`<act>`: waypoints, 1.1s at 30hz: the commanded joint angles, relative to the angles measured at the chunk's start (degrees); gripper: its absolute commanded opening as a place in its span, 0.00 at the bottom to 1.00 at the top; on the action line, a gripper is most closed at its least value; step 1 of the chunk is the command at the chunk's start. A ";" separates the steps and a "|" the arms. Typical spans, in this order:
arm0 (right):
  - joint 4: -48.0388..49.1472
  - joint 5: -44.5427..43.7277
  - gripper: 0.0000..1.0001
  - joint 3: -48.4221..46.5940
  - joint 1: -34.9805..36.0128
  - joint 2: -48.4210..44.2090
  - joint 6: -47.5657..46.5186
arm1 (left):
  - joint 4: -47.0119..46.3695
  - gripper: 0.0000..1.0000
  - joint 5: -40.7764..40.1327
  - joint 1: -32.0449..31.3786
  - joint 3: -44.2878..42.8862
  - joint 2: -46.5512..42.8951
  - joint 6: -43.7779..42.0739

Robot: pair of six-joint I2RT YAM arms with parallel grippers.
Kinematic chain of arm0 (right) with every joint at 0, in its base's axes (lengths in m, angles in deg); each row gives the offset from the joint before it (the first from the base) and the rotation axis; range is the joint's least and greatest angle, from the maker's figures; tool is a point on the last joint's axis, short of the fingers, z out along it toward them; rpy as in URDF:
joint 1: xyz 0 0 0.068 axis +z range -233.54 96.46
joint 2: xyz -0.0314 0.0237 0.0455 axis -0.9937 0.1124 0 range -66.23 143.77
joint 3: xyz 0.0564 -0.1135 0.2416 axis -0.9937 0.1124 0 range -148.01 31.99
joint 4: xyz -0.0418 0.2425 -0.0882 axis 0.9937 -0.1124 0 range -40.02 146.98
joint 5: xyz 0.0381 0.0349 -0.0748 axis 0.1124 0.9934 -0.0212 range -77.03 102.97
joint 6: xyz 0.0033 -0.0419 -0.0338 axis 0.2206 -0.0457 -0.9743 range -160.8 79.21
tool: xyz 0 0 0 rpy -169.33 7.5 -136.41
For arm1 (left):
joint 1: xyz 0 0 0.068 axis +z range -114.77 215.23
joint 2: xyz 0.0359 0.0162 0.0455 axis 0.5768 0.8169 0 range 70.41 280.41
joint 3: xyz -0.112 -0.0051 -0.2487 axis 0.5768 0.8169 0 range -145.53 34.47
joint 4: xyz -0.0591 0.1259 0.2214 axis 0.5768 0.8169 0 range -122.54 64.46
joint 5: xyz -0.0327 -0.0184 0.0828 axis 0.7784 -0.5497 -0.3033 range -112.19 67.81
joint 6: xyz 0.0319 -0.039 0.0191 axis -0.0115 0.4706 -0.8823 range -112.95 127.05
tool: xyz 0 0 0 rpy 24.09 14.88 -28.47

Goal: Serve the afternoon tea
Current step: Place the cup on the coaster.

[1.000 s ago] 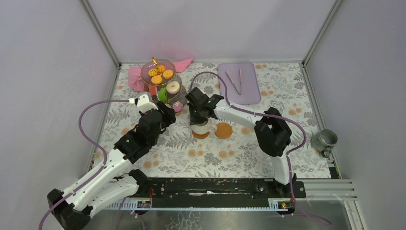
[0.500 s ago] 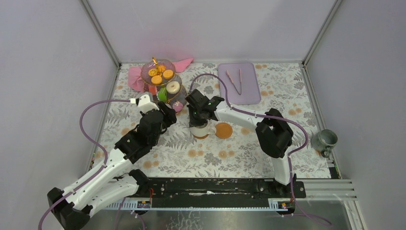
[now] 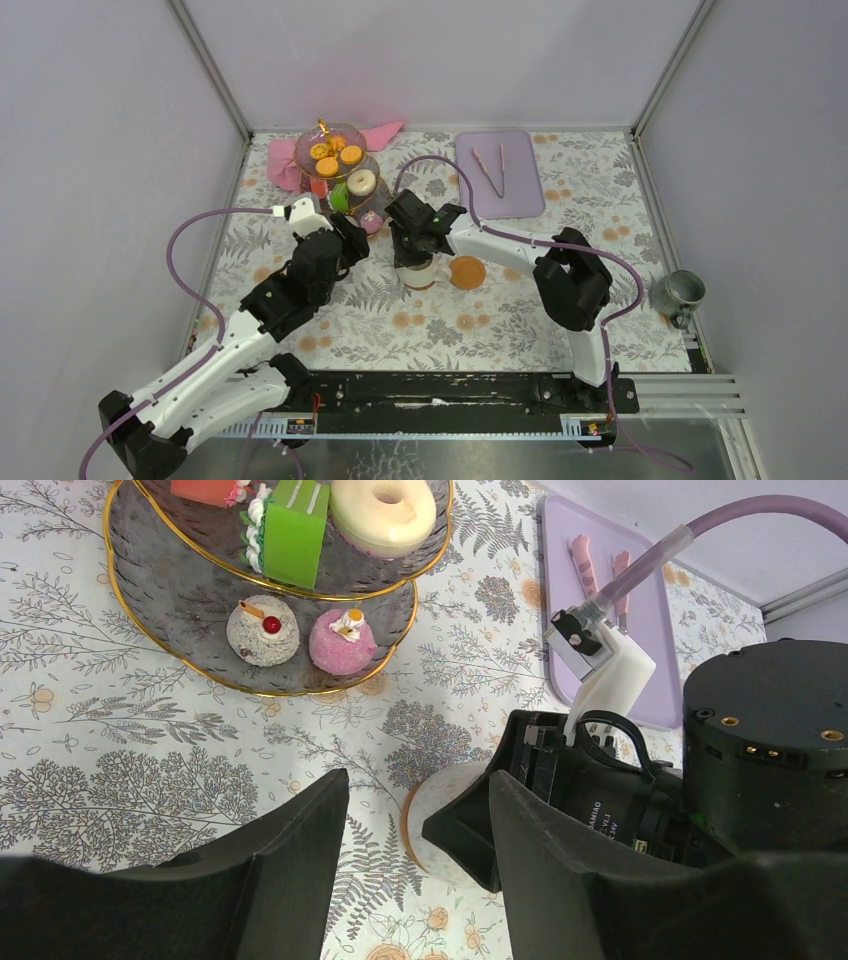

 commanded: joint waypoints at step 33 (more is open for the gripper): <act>-4.55 -8.58 0.50 -4.27 2.71 -9.67 -5.53 | -1.35 0.61 -2.51 -0.66 -4.18 1.89 -1.33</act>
